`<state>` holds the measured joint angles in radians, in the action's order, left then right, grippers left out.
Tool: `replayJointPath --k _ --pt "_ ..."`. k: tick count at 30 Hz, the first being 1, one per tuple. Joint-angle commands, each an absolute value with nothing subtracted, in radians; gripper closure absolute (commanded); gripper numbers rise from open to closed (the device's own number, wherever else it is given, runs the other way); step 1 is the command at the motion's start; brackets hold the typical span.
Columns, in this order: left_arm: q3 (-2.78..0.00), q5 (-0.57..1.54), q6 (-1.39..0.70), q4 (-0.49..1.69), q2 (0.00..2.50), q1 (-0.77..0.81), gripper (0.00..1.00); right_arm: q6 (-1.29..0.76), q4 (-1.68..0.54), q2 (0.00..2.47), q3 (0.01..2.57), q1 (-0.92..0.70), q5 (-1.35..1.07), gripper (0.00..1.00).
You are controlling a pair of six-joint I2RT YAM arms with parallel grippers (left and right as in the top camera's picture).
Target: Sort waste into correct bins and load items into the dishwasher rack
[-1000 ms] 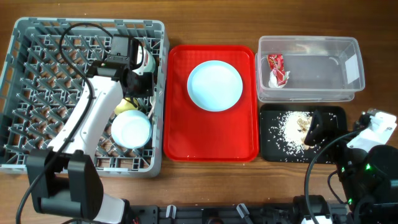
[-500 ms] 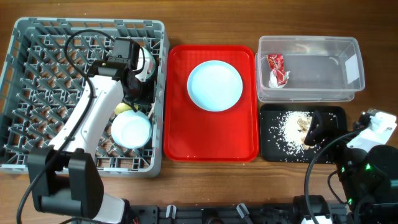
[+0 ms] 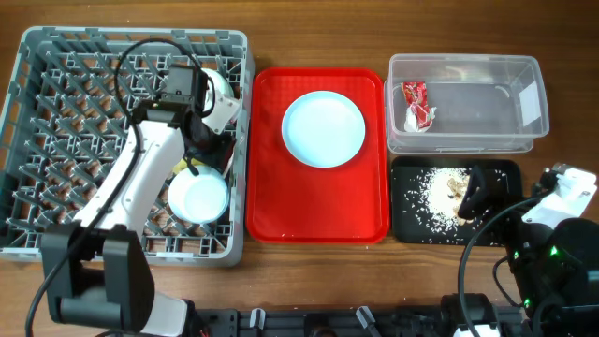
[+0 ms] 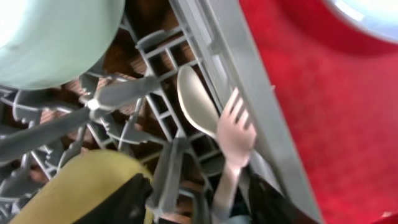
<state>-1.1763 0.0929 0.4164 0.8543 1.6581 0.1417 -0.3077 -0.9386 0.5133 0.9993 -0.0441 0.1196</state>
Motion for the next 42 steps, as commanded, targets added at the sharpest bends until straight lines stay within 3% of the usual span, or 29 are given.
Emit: replayJointPath --k 1,4,9,12,16,17,24,28,34,39,40,41,42 --pt "-1.143 0.117 0.512 0.833 1.684 0.148 0.64 -0.291 -0.936 0.513 1.008 -0.041 0.110 0.00" --pt "-1.143 0.124 0.570 0.825 1.684 0.149 0.85 -0.290 -0.936 0.513 1.008 -0.041 0.110 0.00" --pt "-1.143 0.236 0.573 0.844 1.684 0.149 0.85 -0.290 -0.936 0.513 1.008 -0.041 0.110 0.00" --pt "-1.143 0.262 0.572 0.850 1.684 0.149 0.81 -0.290 -0.936 0.513 1.007 -0.041 0.110 0.00" --pt "-1.143 0.306 0.577 0.852 1.683 0.149 0.48 -0.290 -0.936 0.513 1.008 -0.041 0.110 0.00" --pt "-1.143 0.305 0.589 0.853 1.683 0.148 0.46 -0.291 -0.936 0.513 1.007 -0.041 0.110 0.00" --pt "-1.143 0.295 0.625 0.856 1.682 0.148 0.47 -0.290 -0.936 0.513 1.007 -0.041 0.110 0.00" --pt "-1.143 0.295 0.625 0.855 1.683 0.149 0.43 -0.290 -0.936 0.513 1.008 -0.041 0.110 0.00" --pt "-1.172 0.295 0.617 0.846 1.649 0.142 0.50 -0.290 -0.936 0.513 1.008 -0.041 0.110 0.00" --pt "-1.180 0.295 0.621 0.842 1.577 0.141 0.48 -0.290 -0.936 0.513 1.007 -0.041 0.110 0.00" --pt "-1.180 0.296 0.621 0.846 1.575 0.141 0.55 -0.290 -0.936 0.513 1.007 -0.041 0.110 0.00" --pt "-1.180 0.300 0.622 0.853 1.576 0.141 0.69 -0.291 -0.936 0.513 1.007 -0.041 0.110 0.00" --pt "-1.180 0.309 0.622 0.859 1.579 0.141 0.73 -0.290 -0.936 0.513 1.008 -0.041 0.110 0.00"
